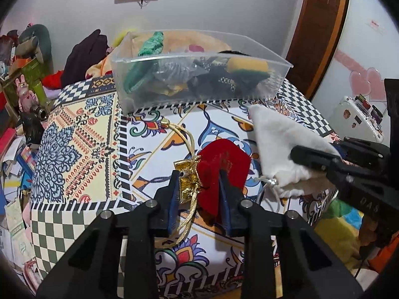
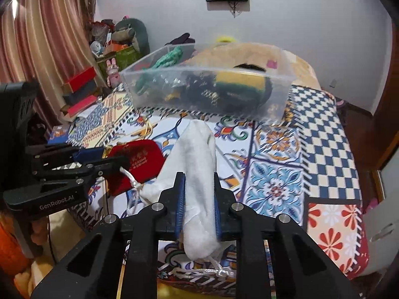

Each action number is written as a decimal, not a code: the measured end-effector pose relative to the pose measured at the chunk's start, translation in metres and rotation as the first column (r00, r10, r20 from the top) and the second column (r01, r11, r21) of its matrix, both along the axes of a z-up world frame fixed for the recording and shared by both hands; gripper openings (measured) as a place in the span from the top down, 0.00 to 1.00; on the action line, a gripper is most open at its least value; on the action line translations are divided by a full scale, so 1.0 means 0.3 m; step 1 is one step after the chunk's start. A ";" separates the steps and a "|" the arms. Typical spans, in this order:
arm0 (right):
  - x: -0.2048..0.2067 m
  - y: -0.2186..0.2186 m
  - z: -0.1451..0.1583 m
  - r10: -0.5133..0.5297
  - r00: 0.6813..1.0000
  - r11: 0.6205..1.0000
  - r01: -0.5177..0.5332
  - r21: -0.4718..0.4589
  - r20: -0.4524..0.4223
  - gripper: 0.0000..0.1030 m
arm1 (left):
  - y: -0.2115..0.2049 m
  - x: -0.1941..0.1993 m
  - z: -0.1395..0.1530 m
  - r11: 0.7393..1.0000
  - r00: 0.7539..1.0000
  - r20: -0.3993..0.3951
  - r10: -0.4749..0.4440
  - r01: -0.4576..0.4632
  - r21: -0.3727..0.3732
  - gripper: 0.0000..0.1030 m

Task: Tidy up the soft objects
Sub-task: 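Carry the red pouch and white bag into the box and open both grippers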

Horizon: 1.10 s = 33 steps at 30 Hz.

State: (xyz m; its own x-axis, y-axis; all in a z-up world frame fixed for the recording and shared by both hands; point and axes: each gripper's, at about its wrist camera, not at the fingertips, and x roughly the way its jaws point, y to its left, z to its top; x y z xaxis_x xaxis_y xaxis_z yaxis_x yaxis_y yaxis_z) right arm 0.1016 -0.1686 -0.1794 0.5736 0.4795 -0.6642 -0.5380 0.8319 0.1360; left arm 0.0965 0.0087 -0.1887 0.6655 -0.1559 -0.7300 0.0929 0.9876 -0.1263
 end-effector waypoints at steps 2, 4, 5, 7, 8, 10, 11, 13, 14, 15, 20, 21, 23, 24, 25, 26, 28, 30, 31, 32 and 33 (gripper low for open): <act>0.001 -0.016 0.018 -0.012 1.000 1.000 0.012 0.008 0.011 0.83 | 0.011 -0.006 0.018 1.000 1.000 0.012 0.001 -0.001 -0.006 0.74; 0.005 -0.022 0.037 -0.023 0.999 1.000 0.023 0.015 0.026 0.84 | 0.018 -0.008 0.044 1.000 1.000 0.031 0.002 -0.001 -0.010 0.74; 0.006 -0.027 0.045 -0.027 0.999 0.999 0.026 0.018 0.031 0.84 | 0.018 -0.010 0.058 1.000 0.999 0.042 0.003 -0.002 -0.011 0.74; 0.010 -0.035 0.069 -0.036 0.998 0.999 0.035 0.025 0.050 0.84 | 0.024 -0.013 0.094 1.000 0.997 0.071 0.006 -0.005 -0.015 0.74; 0.011 -0.041 0.085 -0.042 0.997 0.999 0.040 0.028 0.064 0.84 | 0.026 -0.013 0.111 1.000 0.996 0.084 0.009 -0.007 -0.016 0.74; 0.018 -0.042 0.107 -0.046 0.996 0.998 0.043 0.036 0.082 0.84 | 0.030 -0.009 0.146 1.000 0.994 0.110 0.014 -0.012 -0.020 0.74; 0.021 -0.043 0.124 -0.048 0.994 0.998 0.045 0.041 0.097 0.84 | 0.028 -0.005 0.162 1.000 0.992 0.123 0.016 -0.013 -0.021 0.74; 0.026 -0.043 0.146 -0.053 0.991 0.998 0.048 0.046 0.120 0.84 | 0.030 -0.001 0.195 1.000 0.988 0.151 0.021 -0.019 -0.019 0.74; 0.028 -0.043 0.160 -0.055 0.990 0.998 0.048 0.050 0.133 0.84 | 0.031 0.001 0.210 1.000 0.986 0.164 0.023 -0.021 -0.019 0.74; 0.032 -0.042 0.175 -0.057 0.987 0.997 0.049 0.055 0.148 0.84 | 0.033 0.005 0.231 1.000 0.983 0.182 0.027 -0.024 -0.018 0.74; 0.057 -0.039 0.245 -0.073 0.975 0.995 0.058 0.080 0.211 0.84 | 0.041 0.032 0.301 0.999 0.970 0.238 0.043 -0.038 -0.025 0.74; 0.063 -0.038 0.256 -0.075 0.972 0.995 0.058 0.084 0.221 0.84 | 0.043 0.039 0.312 0.999 0.968 0.248 0.048 -0.043 -0.025 0.74; 0.078 -0.031 0.281 -0.080 0.965 0.994 0.061 0.085 0.248 0.84 | 0.047 0.051 0.338 0.998 0.961 0.270 0.060 -0.056 -0.022 0.74; 0.083 -0.028 0.291 -0.083 0.962 0.994 0.062 0.086 0.259 0.84 | 0.050 0.061 0.353 0.998 0.956 0.284 0.067 -0.063 -0.023 0.74; 0.088 -0.025 0.299 -0.085 0.959 0.994 0.064 0.086 0.269 0.84 | 0.052 0.065 0.360 0.997 0.954 0.292 0.072 -0.067 -0.025 0.74; 0.099 -0.020 0.313 -0.091 0.954 0.994 0.069 0.089 0.285 0.84 | 0.055 0.073 0.368 0.997 0.950 0.302 0.079 -0.074 -0.027 0.74; 0.115 -0.012 0.329 -0.104 0.948 0.992 0.077 0.098 0.301 0.84 | 0.061 0.093 0.389 0.996 0.942 0.322 0.092 -0.087 -0.031 0.74; 0.138 -0.003 0.342 -0.118 0.944 0.990 0.087 0.114 0.307 0.83 | 0.063 0.117 0.399 0.995 0.937 0.333 0.102 -0.097 -0.031 0.74; 0.144 0.002 0.344 -0.123 0.943 0.989 0.090 0.119 0.310 0.83 | 0.066 0.134 0.403 0.994 0.935 0.337 0.105 -0.100 -0.033 0.74; 0.160 0.009 0.349 -0.129 0.941 0.988 0.093 0.126 0.313 0.83 | 0.066 0.146 0.406 0.994 0.935 0.339 0.107 -0.101 -0.034 0.74; 0.173 0.016 0.352 -0.134 0.940 0.987 0.097 0.131 0.315 0.83 | 0.066 0.165 0.409 0.994 0.934 0.340 0.109 -0.103 -0.035 0.74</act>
